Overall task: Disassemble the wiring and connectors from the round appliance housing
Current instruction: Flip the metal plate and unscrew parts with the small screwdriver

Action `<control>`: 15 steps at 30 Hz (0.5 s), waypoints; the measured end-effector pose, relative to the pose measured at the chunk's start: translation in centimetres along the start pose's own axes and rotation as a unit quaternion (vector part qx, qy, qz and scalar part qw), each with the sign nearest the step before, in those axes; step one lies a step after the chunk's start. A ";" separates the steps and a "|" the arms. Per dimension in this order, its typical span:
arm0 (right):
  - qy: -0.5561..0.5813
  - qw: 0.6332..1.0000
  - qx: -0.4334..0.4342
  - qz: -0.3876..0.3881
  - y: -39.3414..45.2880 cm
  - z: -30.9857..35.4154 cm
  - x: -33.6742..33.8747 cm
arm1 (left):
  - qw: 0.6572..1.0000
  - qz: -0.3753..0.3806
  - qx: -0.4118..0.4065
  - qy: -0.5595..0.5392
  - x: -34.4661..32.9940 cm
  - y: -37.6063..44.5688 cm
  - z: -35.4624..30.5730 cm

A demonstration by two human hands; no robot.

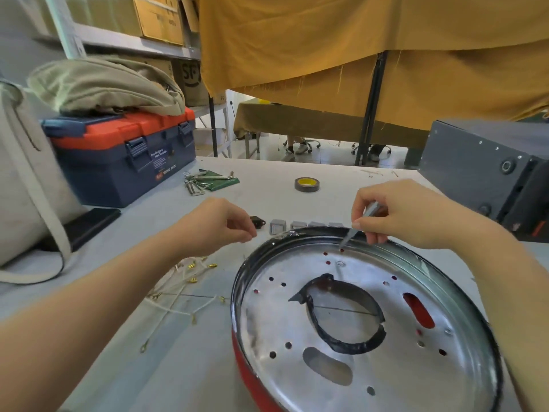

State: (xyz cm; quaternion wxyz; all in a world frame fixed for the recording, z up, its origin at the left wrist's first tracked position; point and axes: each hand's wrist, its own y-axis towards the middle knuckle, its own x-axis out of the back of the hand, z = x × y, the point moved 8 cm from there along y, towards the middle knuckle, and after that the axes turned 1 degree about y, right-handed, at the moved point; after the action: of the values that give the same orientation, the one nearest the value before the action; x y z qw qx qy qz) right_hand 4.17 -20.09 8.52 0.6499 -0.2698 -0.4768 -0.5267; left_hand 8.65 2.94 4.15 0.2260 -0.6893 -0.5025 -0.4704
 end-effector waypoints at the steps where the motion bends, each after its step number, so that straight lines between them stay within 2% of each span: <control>1: 0.005 1.000 -0.003 -0.011 -0.3 0.0 -0.2 | 1.000 0.009 0.005 0.024 -0.2 -0.3 0.7; 4: 0.046 0.997 -0.026 -0.057 -1.1 -0.9 -0.1 | 0.997 0.030 0.008 0.071 -0.9 -1.1 2.0; 7: 0.152 0.982 -0.050 -0.104 -2.1 -2.0 0.6 | 0.994 0.044 0.001 0.096 -1.8 -1.4 2.7; 15: 0.314 0.938 -0.051 -0.138 -2.7 -3.0 0.3 | 0.995 0.041 0.001 0.088 -3.3 -1.0 2.6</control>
State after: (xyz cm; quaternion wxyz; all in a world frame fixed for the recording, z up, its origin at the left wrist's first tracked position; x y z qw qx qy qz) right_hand 2.60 -23.56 7.17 0.6729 -0.0554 -0.2538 -0.6927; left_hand 8.70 3.78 -0.07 0.2892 -0.6653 -0.4520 -0.5191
